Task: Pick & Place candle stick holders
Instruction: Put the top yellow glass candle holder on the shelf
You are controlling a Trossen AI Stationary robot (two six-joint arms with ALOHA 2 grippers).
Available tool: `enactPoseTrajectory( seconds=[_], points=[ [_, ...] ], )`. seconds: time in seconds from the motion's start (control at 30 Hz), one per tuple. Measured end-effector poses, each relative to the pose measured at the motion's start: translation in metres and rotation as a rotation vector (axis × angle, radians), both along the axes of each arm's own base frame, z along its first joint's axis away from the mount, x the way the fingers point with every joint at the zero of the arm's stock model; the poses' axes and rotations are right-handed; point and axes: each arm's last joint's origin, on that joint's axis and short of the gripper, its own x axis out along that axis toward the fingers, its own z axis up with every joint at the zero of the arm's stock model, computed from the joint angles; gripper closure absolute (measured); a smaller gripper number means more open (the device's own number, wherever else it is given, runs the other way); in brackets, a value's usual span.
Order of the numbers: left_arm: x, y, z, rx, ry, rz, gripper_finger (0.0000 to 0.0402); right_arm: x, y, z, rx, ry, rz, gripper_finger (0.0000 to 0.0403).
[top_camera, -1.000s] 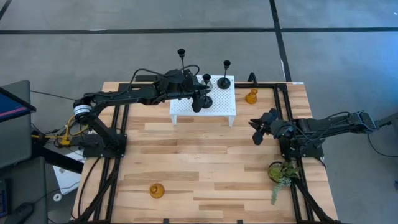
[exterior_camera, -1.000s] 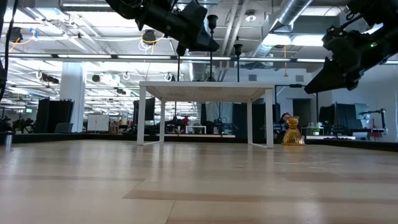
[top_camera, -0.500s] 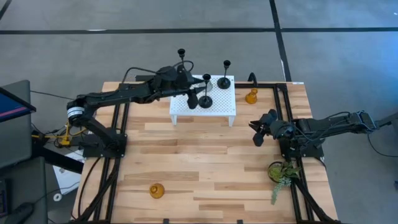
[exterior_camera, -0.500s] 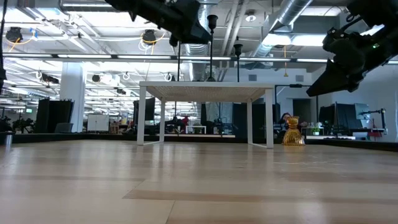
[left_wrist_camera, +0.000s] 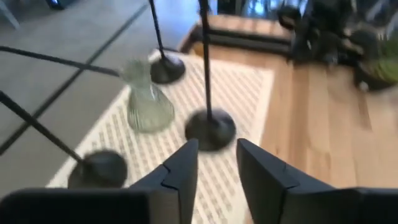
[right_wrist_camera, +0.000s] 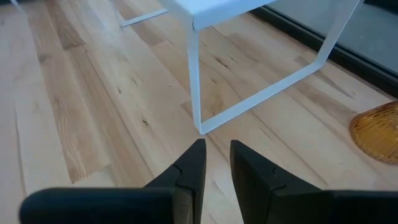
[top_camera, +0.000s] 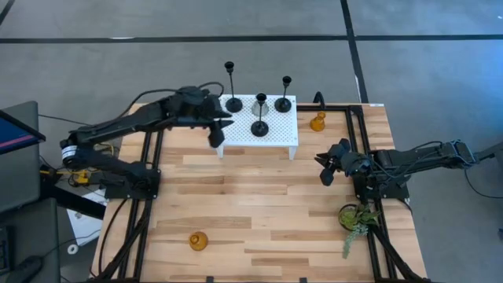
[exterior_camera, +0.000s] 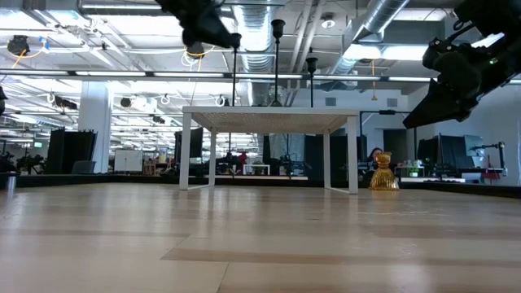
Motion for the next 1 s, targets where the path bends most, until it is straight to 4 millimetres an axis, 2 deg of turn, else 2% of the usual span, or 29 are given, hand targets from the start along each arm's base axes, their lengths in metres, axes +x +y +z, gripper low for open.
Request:
enactPoseTrajectory(
  seconds=[0.13, 0.27, 0.43, 0.6, 0.73, 1.0],
  points=[
    [-0.008, -0.015, -0.015, 0.010, 0.039, -0.106, 0.0340, 0.000, 0.000, 0.000, 0.000, 0.000, -0.001, 0.0337],
    [-0.014, -0.030, -0.045, 0.084, 0.010, -0.196, 0.0393, 0.000, 0.000, 0.000, -0.003, 0.000, -0.003, 0.0337],
    [-0.029, -0.041, -0.083, 0.184, -0.093, -0.247, 0.0394, -0.001, -0.002, 0.000, -0.059, 0.025, -0.028, 0.0337],
    [-0.041, -0.049, -0.118, 0.184, -0.134, -0.267, 0.0396, -0.002, -0.004, -0.001, -0.187, 0.103, -0.005, 0.0337],
    [-0.043, -0.051, -0.129, 0.197, -0.198, -0.272, 0.0394, -0.002, -0.007, 0.001, -0.214, 0.108, -0.014, 0.0337],
    [-0.044, -0.051, -0.126, 0.242, -0.234, -0.271, 0.0396, 0.002, -0.011, 0.006, -0.131, -0.011, -0.099, 0.0337]
  ],
)
